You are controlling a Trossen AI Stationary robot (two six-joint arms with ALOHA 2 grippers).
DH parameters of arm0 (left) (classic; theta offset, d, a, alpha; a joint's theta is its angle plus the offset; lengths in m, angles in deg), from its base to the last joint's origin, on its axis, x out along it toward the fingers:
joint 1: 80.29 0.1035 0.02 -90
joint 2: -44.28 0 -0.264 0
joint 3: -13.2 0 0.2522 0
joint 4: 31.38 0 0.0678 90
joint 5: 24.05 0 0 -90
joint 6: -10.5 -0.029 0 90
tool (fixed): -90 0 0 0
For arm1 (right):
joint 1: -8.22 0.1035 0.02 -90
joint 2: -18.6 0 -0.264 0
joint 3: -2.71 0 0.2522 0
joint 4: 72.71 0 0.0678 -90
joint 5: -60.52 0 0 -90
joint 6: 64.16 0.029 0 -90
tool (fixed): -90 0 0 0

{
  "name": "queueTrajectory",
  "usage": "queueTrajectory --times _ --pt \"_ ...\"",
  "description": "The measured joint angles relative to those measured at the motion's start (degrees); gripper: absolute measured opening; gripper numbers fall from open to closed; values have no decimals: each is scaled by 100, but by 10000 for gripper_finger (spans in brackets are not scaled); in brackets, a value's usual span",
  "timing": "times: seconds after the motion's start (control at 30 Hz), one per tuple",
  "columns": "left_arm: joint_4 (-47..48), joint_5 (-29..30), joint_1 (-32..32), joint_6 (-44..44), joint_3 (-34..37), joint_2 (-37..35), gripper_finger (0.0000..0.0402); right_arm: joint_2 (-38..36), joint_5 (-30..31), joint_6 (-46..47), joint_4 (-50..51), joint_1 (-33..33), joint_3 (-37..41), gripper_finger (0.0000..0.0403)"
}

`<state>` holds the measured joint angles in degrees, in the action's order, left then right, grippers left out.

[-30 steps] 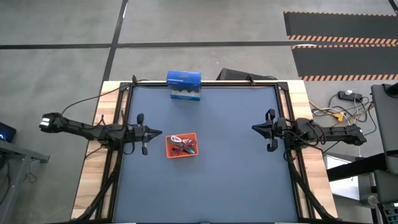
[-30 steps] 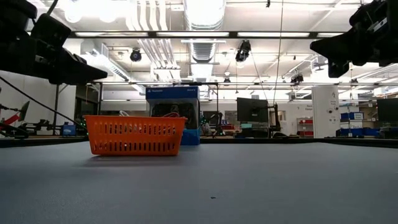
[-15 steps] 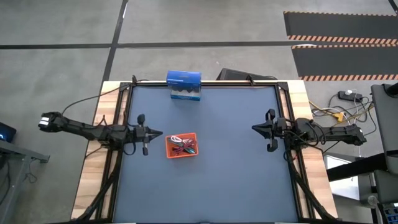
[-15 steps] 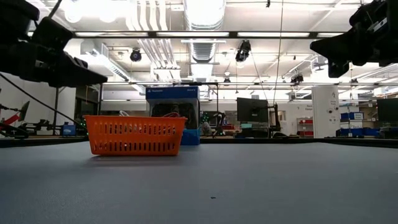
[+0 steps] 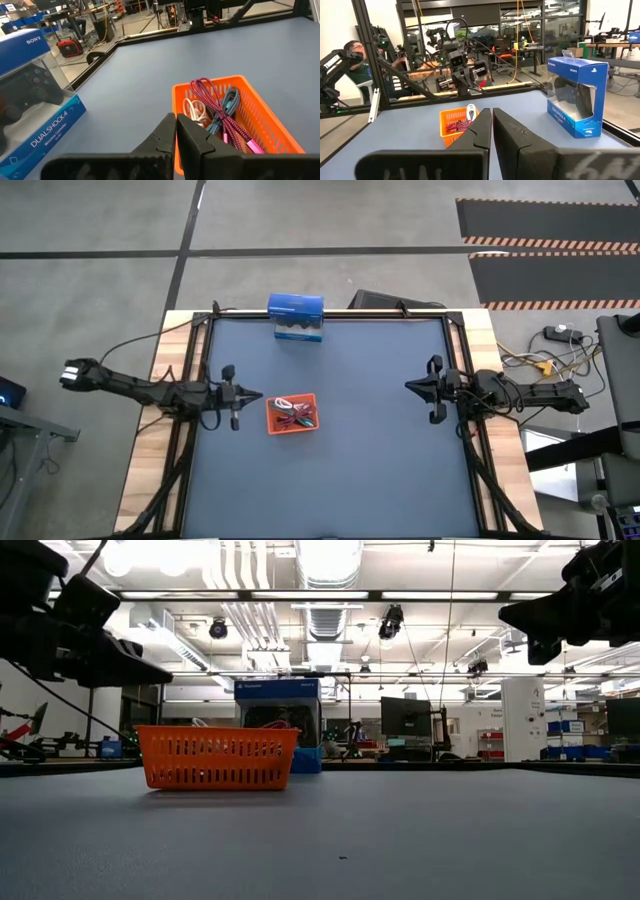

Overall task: Pick and place USB-C Cables
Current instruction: Return to Home Position

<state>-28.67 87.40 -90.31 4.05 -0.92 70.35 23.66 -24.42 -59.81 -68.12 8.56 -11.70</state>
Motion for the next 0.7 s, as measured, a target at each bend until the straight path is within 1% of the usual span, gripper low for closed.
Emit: queueTrajectory --times 0.7 --pt "-2 -2 0 0 0 450 0 0 0 6 1 0 0 9"
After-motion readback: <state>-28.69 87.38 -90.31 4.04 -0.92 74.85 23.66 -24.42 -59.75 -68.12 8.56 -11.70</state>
